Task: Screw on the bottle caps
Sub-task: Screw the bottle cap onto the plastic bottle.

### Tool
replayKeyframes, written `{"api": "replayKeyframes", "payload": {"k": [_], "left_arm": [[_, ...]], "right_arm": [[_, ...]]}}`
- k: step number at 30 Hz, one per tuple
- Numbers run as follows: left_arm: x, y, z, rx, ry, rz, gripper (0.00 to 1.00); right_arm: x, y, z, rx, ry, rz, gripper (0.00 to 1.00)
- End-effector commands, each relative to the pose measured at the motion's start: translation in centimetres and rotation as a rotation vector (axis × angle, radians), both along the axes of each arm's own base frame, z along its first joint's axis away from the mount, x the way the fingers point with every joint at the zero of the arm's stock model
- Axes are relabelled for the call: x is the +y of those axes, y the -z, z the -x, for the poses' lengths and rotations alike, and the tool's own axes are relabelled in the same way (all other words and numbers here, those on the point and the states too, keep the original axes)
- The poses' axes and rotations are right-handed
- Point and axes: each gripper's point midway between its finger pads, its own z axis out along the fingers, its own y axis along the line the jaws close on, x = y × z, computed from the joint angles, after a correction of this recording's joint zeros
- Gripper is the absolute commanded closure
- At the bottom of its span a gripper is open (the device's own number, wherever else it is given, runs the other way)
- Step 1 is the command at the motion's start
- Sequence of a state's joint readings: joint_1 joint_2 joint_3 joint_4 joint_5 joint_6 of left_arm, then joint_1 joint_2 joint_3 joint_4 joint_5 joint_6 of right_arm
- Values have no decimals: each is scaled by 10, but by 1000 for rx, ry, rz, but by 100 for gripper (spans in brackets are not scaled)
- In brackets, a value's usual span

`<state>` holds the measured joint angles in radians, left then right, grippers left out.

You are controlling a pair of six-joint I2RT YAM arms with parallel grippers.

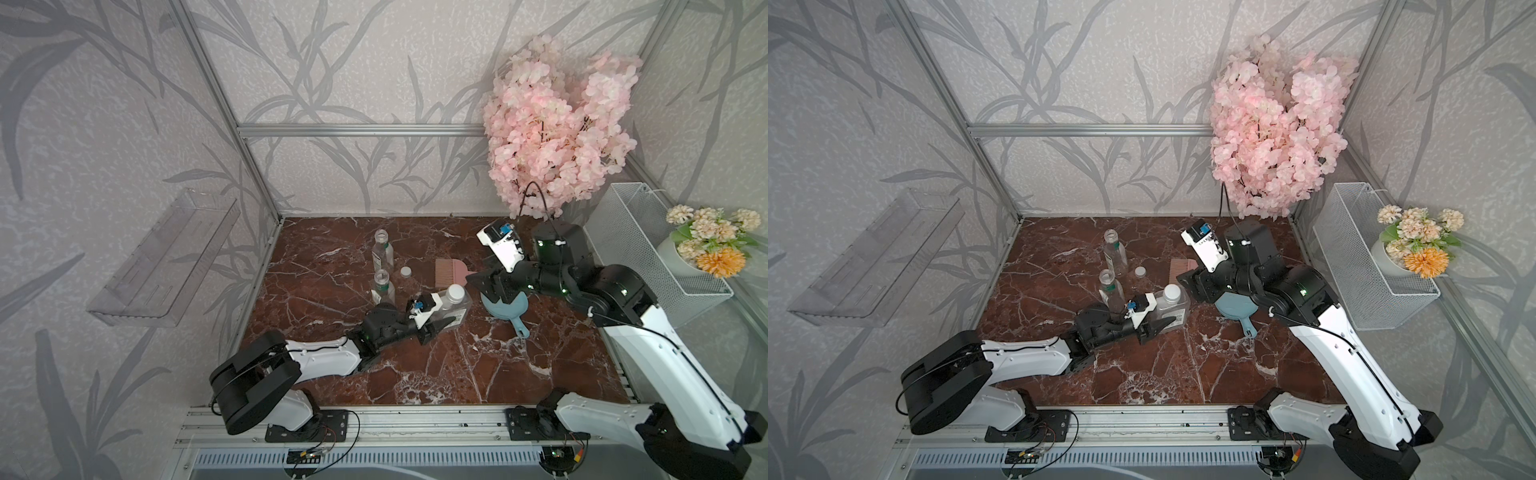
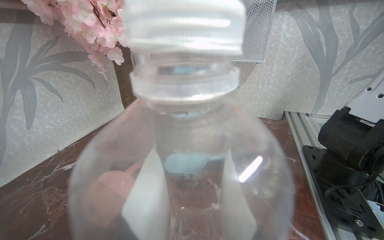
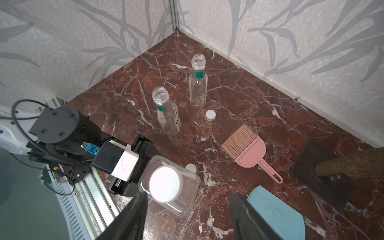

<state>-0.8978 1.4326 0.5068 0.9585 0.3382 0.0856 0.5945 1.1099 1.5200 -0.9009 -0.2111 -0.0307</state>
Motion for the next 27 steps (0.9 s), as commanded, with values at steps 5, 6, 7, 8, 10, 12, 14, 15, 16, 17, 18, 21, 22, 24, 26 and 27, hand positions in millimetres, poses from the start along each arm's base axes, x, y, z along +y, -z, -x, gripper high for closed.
{"api": "replayKeyframes", "payload": {"k": [5, 6, 7, 8, 10, 12, 14, 15, 16, 17, 18, 21, 22, 24, 26, 27], "left_arm": [[0, -33, 2, -53, 7, 75, 77], [1, -34, 2, -54, 7, 76, 77], [1, -34, 2, -54, 8, 77, 77], [1, -34, 2, -54, 8, 76, 77], [1, -35, 3, -54, 8, 76, 77], [2, -36, 3, -57, 8, 76, 77], [2, -35, 3, -57, 8, 73, 77], [2, -36, 3, -57, 8, 73, 77], [2, -36, 3, -58, 8, 73, 77], [2, -36, 3, -58, 8, 75, 77], [2, -35, 3, -57, 8, 73, 77], [1, -37, 3, -59, 10, 75, 77], [1, -37, 3, -58, 10, 75, 77], [0, -36, 2, -59, 10, 73, 77], [0, -37, 2, -59, 11, 74, 77], [0, -36, 2, -57, 11, 73, 77]], "right_arm": [[22, -22, -20, -217, -49, -239, 33], [23, -23, -21, -240, -52, -254, 33], [24, -21, -23, -258, -53, -270, 33], [26, -19, -24, -273, -59, -279, 33], [28, -12, -25, -283, -67, -284, 33], [29, -5, -26, -283, -76, -279, 33], [30, 2, -26, -277, -80, -273, 33], [31, 4, -26, -276, -83, -272, 33], [31, 6, -26, -272, -85, -270, 33], [31, 8, -26, -267, -88, -266, 33], [31, 10, -26, -265, -89, -263, 33], [32, 16, -25, -251, -99, -250, 33], [33, 18, -24, -246, -103, -249, 33], [34, 20, -23, -239, -114, -246, 33], [35, 24, -22, -229, -120, -243, 33], [35, 26, -22, -227, -120, -239, 33]]}}
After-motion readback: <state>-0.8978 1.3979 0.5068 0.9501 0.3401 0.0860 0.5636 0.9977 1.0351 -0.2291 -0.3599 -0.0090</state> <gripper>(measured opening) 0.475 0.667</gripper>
